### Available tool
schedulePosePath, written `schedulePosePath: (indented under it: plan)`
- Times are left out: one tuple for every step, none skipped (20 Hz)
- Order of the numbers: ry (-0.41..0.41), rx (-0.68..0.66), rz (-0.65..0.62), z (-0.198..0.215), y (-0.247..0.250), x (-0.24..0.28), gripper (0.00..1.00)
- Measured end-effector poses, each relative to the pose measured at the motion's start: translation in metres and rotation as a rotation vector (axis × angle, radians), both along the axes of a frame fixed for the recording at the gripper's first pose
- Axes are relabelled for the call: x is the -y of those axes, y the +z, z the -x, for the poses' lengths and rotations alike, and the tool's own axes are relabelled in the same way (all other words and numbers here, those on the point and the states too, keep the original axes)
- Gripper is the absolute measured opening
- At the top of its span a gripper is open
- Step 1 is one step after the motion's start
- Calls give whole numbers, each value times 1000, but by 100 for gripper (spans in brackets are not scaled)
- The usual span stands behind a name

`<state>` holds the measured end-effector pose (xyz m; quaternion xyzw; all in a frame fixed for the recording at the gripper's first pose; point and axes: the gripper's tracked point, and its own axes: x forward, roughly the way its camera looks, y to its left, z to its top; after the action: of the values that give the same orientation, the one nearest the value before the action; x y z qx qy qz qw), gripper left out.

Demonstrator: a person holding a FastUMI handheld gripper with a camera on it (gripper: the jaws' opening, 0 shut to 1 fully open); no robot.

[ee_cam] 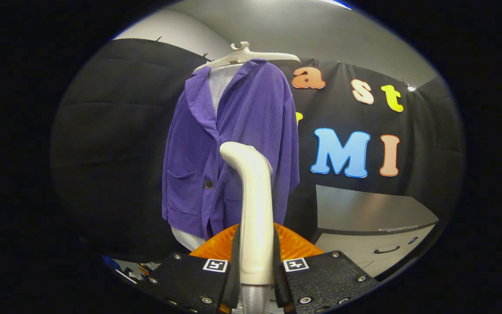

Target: Iron the clothes twice with a garment steamer, once on the left side and once on the right side.

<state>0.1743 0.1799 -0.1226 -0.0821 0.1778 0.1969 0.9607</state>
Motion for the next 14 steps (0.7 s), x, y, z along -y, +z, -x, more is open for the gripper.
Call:
schedulePosePath:
  plan:
    - [0,-13,3,3,-7,0,32]
    - [0,-28,6,7,-13,1,32]
    - [-1,-34,12,10,-18,2,32]
    - [-1,-36,19,13,-21,3,32]
    - [0,-41,23,16,-25,4,32]
    - [0,-53,22,21,-30,4,32]
    - [0,-70,23,26,-37,3,32]
    - [0,-86,28,32,-44,4,32]
    - [2,-98,35,36,-50,3,32]
    - [3,-111,46,41,-58,3,32]
    - [4,-126,51,44,-65,4,32]
    - [4,-142,55,49,-73,3,32]
    - [4,-156,60,54,-82,2,32]
    - [4,-170,70,59,-91,2,32]
